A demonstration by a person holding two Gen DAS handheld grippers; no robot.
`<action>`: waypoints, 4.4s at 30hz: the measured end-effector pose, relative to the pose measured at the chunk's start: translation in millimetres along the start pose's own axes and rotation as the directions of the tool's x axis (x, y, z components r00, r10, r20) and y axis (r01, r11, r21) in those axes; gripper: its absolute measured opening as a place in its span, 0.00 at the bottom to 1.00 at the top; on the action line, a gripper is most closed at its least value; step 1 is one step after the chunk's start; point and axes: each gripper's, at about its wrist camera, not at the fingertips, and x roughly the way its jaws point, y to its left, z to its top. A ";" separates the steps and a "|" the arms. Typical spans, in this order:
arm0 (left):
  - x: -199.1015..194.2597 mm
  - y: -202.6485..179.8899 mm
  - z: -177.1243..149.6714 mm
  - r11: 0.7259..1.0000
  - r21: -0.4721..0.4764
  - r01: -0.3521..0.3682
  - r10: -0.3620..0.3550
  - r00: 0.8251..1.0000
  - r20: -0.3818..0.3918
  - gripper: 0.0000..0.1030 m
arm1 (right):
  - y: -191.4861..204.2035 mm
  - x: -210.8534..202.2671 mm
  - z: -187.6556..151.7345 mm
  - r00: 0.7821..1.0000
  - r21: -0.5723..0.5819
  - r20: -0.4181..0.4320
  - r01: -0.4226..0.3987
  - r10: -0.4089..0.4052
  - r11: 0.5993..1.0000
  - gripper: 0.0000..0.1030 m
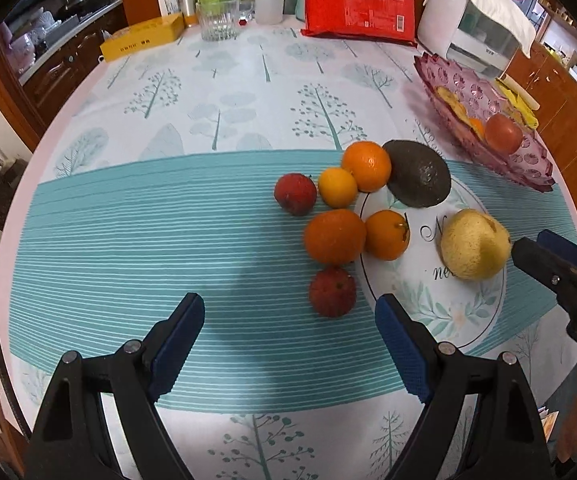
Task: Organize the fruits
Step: 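Grasp the yellow pear with the right tool while the left tool grasps a small red fruit, then lift the pear with the right tool while the left tool lifts the red fruit toward the bowl, then lower and release the pear into the bowl with the right tool while the left tool releases the red fruit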
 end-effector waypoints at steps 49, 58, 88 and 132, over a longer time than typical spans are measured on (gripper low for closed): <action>50.6 -27.3 -3.9 0.998 -0.049 0.034 -0.036 0.999 -0.030 0.31 | -24.9 78.2 -4.0 0.996 0.031 -0.052 -0.069 0.071 0.997 0.74; 41.8 -32.4 -7.0 0.999 -0.030 0.037 -0.037 0.999 -0.013 0.30 | -24.6 73.4 -9.3 0.997 0.010 -0.051 -0.064 0.064 0.998 0.73; -38.6 -92.9 17.6 0.992 0.052 0.119 -0.125 0.984 0.129 0.30 | -60.7 -19.8 -8.3 0.994 0.017 0.087 -0.067 0.066 0.998 0.73; 11.4 -227.8 215.3 0.997 0.074 0.030 -0.037 0.995 0.097 0.30 | -229.9 51.3 199.4 0.999 0.039 0.033 0.009 -0.011 0.999 0.73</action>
